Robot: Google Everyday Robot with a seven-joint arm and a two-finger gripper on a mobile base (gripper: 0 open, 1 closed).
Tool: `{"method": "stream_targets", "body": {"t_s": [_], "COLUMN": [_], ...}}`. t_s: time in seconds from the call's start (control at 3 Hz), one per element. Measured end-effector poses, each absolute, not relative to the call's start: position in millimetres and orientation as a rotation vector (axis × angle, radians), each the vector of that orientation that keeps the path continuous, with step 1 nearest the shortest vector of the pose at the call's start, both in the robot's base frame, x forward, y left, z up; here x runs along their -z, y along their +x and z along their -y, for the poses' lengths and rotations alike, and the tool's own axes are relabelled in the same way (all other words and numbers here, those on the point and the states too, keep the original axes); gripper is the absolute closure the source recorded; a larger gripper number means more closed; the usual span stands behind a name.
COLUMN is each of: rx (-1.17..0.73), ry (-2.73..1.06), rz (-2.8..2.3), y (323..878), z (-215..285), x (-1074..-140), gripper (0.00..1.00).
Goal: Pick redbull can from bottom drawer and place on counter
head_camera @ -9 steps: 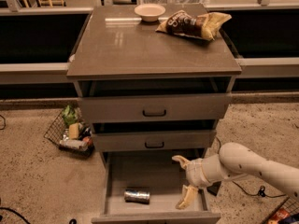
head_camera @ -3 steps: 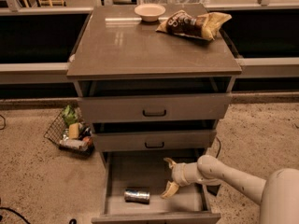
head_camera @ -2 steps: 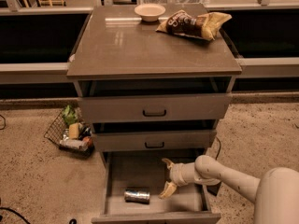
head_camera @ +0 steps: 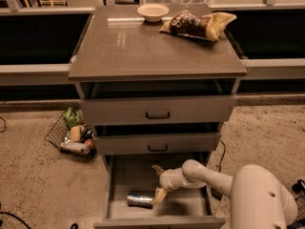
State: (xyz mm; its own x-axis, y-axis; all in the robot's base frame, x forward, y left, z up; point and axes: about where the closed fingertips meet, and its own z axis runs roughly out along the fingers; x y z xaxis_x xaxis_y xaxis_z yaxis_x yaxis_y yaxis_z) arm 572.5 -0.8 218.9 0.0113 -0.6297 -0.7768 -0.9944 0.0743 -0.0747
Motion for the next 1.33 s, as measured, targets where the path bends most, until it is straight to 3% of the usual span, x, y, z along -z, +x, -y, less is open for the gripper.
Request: {"method": "stream_targets", "body": {"t_s": [0.67,1.33], "rx": [-0.726,-0.709], "ry": [-1.661,-1.631], "rz": [-1.670,-1.717], "y": [570,568], "z": [-46,-60], "x": [-168,-130], "gripper": [0.00,0.41]}}
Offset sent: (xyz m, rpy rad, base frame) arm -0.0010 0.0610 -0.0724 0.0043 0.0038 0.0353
